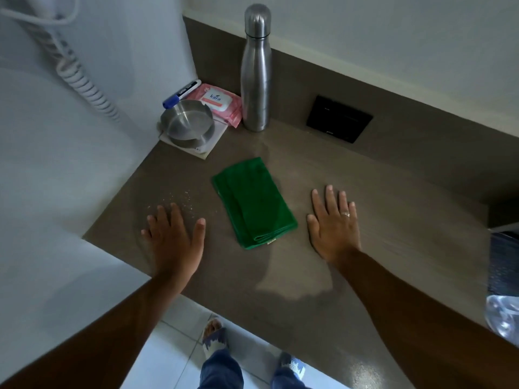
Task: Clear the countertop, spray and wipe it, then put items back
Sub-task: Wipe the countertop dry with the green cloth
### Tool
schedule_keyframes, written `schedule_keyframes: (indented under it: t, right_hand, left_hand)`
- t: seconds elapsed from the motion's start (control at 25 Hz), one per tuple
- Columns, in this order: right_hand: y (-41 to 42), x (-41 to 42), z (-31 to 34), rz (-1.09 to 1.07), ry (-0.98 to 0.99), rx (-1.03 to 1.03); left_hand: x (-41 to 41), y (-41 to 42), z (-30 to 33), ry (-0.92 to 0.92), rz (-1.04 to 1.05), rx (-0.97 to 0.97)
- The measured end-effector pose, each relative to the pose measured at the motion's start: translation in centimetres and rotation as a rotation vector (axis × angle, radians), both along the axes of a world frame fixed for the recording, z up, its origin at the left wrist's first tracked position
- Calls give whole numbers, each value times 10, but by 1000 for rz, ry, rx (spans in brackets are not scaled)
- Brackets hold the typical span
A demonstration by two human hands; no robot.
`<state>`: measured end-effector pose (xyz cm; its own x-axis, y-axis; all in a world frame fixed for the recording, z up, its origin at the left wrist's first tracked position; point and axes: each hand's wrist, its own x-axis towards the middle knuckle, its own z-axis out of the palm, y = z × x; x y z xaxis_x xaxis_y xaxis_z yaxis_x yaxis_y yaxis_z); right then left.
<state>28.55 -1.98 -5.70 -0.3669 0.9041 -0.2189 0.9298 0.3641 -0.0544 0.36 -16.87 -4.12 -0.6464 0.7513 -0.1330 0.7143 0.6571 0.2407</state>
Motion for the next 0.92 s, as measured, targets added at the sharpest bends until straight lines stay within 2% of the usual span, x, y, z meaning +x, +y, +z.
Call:
schedule_keyframes:
  t: [0.08,0.12,0.16,0.24,0.4,0.6,0.76,0.92]
  right_hand:
    - [2,-1,-4,14,-2,0]
    - [4,-3,-5,14,0,-2]
    - [4,-2,-6,13,6,2]
    - [4,1,-9,15,19,16]
    - [3,1,-13,30,38,38]
    - [6,2,-16,39,31,48]
    - [5,4,-13,48,18,37]
    - [6,1,-12,33,30,44]
  left_hand:
    - [18,22,12,-3,-226,116]
    - [32,43,14,13,-380,97]
    - [48,66,13,32,-501,21]
    - [74,111,6,85,-582,-158]
    - [92,171,-12,167,-638,-134]
    - [108,200,-18,122,-596,-34]
    - [58,119,-20,113,-540,-66]
    - [-87,19,-8,165,-341,-170]
